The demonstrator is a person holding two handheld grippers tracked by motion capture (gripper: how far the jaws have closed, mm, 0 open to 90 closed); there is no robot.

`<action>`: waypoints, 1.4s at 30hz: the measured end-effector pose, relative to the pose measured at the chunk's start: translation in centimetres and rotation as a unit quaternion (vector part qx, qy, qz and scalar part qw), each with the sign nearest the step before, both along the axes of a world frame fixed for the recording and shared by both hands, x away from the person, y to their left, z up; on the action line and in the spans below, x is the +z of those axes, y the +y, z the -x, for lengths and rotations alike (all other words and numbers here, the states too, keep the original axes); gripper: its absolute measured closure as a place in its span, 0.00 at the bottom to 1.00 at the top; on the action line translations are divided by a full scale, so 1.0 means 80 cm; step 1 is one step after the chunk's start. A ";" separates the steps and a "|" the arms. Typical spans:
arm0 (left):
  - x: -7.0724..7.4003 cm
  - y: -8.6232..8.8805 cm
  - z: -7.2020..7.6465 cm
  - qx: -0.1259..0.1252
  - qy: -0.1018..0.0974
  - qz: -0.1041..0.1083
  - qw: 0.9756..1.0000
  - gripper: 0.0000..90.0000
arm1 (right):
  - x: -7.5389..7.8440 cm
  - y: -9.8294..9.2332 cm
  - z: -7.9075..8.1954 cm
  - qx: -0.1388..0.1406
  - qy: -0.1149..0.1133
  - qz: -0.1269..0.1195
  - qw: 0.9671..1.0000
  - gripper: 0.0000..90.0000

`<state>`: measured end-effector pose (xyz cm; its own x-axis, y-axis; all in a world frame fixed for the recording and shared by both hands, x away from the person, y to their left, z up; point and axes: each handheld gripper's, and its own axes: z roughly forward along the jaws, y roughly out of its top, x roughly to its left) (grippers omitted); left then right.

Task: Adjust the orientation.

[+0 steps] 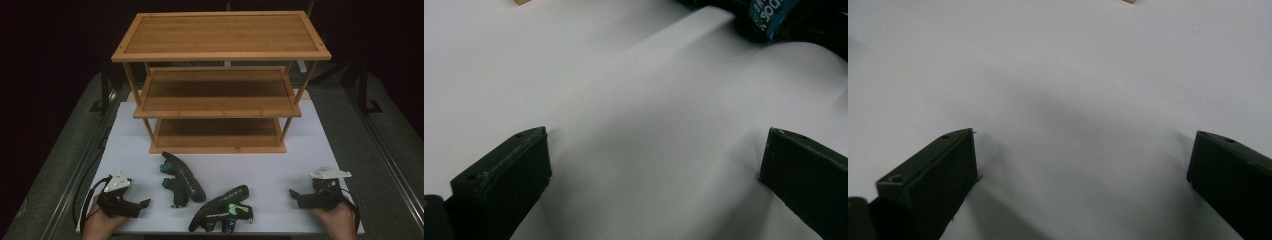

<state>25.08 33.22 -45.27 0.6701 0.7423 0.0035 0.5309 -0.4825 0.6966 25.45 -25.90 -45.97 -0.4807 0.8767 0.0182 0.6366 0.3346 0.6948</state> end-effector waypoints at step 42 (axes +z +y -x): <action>0.041 -0.031 0.011 -0.102 -0.028 0.080 0.991 0.83 | 0.000 0.000 0.000 0.000 0.000 0.001 1.000 0.00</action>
<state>24.23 30.76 -42.01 0.8080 0.5860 -0.0619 0.3920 -0.4561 0.7990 25.45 -25.90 -45.97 -0.4806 0.8768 0.0169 0.6364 0.3354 0.6946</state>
